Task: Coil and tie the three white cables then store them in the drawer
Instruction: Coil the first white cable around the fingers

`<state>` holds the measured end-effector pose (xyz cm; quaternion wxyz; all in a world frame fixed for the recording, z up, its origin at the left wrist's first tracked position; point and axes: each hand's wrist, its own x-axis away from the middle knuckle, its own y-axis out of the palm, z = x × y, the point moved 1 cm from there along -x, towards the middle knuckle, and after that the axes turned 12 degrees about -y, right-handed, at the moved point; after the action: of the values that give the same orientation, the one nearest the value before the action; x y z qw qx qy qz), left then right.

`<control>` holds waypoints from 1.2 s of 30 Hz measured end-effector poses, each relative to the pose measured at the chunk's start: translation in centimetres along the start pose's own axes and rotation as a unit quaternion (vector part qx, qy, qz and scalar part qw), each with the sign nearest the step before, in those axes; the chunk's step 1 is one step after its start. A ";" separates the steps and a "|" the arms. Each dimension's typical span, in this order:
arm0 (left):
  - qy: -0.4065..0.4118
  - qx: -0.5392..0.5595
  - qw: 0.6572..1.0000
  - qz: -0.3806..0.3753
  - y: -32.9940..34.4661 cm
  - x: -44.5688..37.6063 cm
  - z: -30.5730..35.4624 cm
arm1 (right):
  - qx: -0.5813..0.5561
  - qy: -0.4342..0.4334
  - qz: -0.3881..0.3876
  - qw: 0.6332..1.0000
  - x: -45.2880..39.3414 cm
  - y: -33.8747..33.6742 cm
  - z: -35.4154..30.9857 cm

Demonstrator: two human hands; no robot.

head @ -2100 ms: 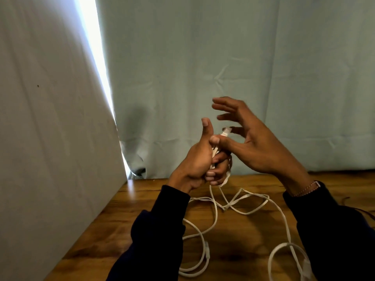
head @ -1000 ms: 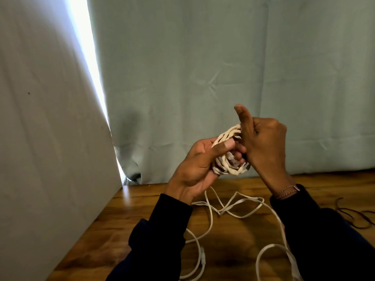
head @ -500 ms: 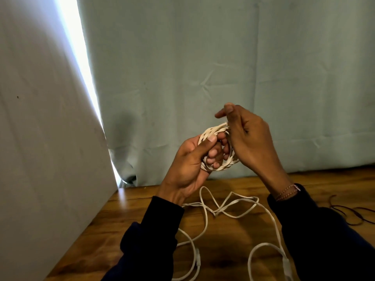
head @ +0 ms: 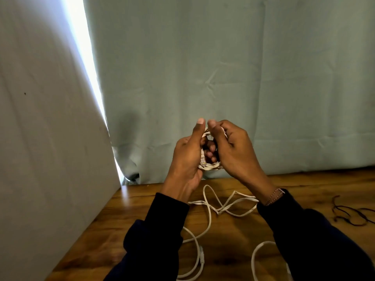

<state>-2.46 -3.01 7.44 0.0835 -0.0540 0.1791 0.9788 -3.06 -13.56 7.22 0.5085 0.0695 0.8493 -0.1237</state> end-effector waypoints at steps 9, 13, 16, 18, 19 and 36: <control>-0.101 0.110 0.989 -0.007 0.1 -0.3 -0.6 | -0.050 0.095 0.100 0.989 0.4 0.6 0.2; -0.064 0.052 0.996 0.021 -0.5 -1.0 -0.8 | -0.208 0.202 0.030 0.957 -0.3 -0.2 -0.7; -0.098 0.014 0.995 0.012 -0.8 -1.1 -0.5 | -0.318 0.279 0.014 0.906 -0.6 -0.7 -1.2; -0.108 -0.003 0.994 0.013 -0.3 -0.6 -0.5 | -0.338 0.310 0.025 0.888 -0.6 -0.9 -0.9; -0.106 -0.010 0.994 0.021 0.1 -0.4 -0.6 | -0.331 0.315 0.035 0.889 -0.5 -0.9 -0.7; -0.148 0.047 0.987 -0.029 0.4 0.0 -0.4 | -0.025 0.130 0.163 0.978 0.9 1.1 -0.6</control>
<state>-2.48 -3.50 7.16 0.1403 0.0905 0.2086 0.9636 -3.71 -12.37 6.54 0.4084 0.2102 0.8882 -0.0079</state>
